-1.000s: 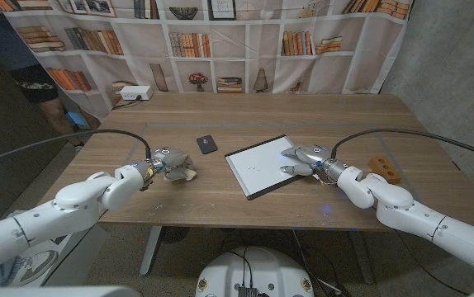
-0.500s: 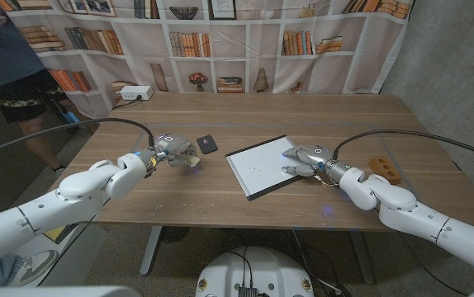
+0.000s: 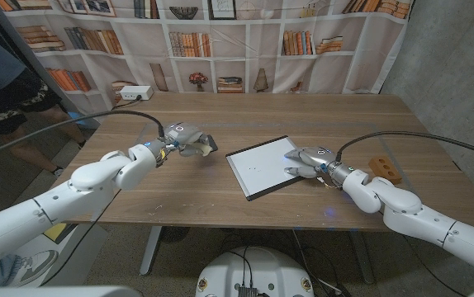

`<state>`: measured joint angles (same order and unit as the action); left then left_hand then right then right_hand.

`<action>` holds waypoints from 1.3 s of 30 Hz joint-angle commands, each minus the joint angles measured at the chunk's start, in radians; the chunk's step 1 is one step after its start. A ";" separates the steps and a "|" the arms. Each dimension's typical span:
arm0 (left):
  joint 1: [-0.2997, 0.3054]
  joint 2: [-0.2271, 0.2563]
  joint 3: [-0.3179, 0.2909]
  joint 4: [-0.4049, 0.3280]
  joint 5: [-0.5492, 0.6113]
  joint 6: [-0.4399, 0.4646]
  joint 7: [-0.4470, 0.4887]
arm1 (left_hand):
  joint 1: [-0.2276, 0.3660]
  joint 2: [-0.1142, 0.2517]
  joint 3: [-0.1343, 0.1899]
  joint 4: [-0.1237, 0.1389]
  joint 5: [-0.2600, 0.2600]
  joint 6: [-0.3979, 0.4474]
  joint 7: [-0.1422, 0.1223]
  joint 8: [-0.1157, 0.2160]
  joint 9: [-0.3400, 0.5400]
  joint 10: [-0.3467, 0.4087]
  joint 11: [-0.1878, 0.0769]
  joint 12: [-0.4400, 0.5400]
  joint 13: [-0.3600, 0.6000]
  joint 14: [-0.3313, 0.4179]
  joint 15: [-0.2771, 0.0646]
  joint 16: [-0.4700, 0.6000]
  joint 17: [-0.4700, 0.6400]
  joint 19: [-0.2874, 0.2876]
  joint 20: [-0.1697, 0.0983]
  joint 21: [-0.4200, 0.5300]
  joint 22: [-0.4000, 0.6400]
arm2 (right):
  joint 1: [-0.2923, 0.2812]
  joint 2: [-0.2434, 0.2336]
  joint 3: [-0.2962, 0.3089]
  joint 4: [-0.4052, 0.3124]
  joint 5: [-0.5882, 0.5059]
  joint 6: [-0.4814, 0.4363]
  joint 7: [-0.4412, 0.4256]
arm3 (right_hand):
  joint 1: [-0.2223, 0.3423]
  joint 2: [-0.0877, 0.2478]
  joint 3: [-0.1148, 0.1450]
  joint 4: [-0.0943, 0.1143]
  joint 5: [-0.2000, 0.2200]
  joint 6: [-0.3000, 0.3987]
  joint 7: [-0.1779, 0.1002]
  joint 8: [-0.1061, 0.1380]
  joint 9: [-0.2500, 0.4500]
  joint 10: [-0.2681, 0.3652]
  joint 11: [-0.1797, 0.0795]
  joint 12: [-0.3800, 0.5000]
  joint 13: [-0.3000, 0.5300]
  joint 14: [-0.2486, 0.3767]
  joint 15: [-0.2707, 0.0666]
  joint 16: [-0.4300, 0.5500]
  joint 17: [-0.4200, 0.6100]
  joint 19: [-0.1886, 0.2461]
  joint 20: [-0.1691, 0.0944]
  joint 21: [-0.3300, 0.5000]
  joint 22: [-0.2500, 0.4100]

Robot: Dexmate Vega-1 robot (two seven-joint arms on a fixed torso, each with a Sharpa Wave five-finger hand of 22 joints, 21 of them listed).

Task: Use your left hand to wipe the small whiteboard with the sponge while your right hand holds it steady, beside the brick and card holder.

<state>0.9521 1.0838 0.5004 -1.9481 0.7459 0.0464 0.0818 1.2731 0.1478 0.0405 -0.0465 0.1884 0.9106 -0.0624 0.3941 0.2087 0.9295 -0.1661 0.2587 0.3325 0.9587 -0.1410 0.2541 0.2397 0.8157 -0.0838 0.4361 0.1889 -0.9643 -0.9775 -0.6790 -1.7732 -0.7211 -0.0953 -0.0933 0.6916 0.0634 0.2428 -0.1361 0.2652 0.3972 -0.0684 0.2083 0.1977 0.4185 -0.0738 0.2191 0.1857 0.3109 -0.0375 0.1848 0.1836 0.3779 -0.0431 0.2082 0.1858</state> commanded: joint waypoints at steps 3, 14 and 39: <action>-0.138 -0.117 0.077 0.097 0.067 -0.180 0.053 | -0.002 -0.002 0.002 0.004 0.001 0.004 -0.004 -0.002 0.002 0.008 -0.005 -0.004 0.003 -0.008 -0.067 -0.002 0.002 -0.011 -0.001 -0.001 0.001 | -0.016 -0.006 0.009 -0.015 -0.008 0.014 -0.017 | 0.042 -0.053 0.009 0.001 -0.002 0.008 -0.001 0.002 0.001 0.005 -0.002 0.010 0.003 0.012 -0.074 0.006 0.003 0.011 -0.076 0.003 0.003; -0.225 -0.201 0.149 0.190 0.088 -0.314 0.086 | -0.005 -0.005 0.003 0.006 0.001 0.004 -0.008 -0.004 0.000 0.006 -0.008 -0.011 0.006 -0.014 -0.067 -0.007 0.003 -0.016 0.001 -0.001 0.001 | -0.010 -0.001 0.007 -0.014 -0.017 0.021 -0.012 | 0.043 -0.053 0.010 0.001 -0.004 0.030 -0.017 0.009 0.001 0.020 -0.008 0.015 0.003 0.022 -0.079 0.008 0.002 0.012 -0.076 0.003 0.003; -0.376 -0.305 0.271 0.315 0.167 -0.532 0.065 | -0.018 -0.012 0.003 0.014 0.002 -0.007 -0.014 -0.014 -0.004 -0.009 -0.004 -0.034 0.012 -0.088 -0.062 -0.038 0.006 -0.081 0.000 -0.023 0.001 | -0.031 0.003 0.006 -0.015 -0.007 -0.010 -0.010 | 0.041 -0.049 0.012 0.003 -0.009 0.067 -0.014 0.016 0.001 0.057 -0.012 0.025 0.002 0.042 -0.086 0.010 0.002 0.024 -0.079 0.007 0.003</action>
<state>0.6302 0.8249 0.7200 -1.6988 0.8930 -0.4051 0.1545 1.2587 0.1330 0.0389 -0.0397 0.1885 0.9035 -0.0696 0.3826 0.2029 0.9242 -0.1709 0.2319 0.3419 0.8791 -0.1165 0.2202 0.2457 0.7422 -0.0778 0.4170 0.1887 -0.9771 -0.9683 -0.6728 -1.7797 -0.7342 -0.0878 -0.1025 0.7315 0.0185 0.2484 -0.1305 0.2585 0.4574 -0.0821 0.2150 0.1951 0.4666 -0.0863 0.2392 0.1834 0.3437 -0.0451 0.1925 0.1836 0.3911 -0.0414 0.2082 0.1857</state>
